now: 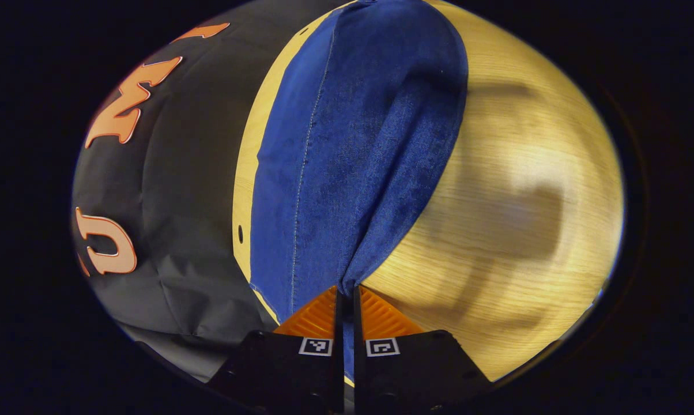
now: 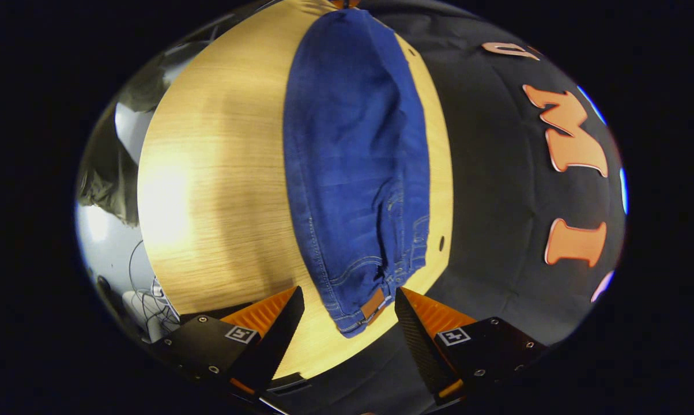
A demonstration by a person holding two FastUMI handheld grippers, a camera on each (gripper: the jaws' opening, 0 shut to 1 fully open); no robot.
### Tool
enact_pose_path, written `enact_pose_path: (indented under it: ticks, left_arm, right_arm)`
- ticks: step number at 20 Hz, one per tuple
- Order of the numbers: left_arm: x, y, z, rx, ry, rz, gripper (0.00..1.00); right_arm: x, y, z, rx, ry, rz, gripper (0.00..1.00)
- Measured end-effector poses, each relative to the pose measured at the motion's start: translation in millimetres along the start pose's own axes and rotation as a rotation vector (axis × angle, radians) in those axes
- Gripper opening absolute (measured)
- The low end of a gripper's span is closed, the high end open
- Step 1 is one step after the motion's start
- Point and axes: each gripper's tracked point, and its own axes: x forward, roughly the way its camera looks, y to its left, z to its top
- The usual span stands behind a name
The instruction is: Grasp the waist and the cuffs of the jeans and fold them to make the two legs overlap; first hold the waist and fold one-third of the jeans toward the cuffs, then hold the cuffs and fold the remaining one-third in the same direction to finish folding.
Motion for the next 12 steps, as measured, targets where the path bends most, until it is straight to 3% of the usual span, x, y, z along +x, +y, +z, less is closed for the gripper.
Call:
enact_pose_path:
  ticks: [6,12]
  left_arm:
    - [1.2,0.5,-0.6,-0.006,-0.005,-0.014,0.07]
    - [1.5,0.1,-0.4,-0.004,-0.005,-0.028,0.07]
  right_arm:
    - [19.2,2.4,-0.9,-0.077,0.011,0.044,0.98]
    - [40.5,-17.8,7.0,-0.1,0.008,0.023,0.98]
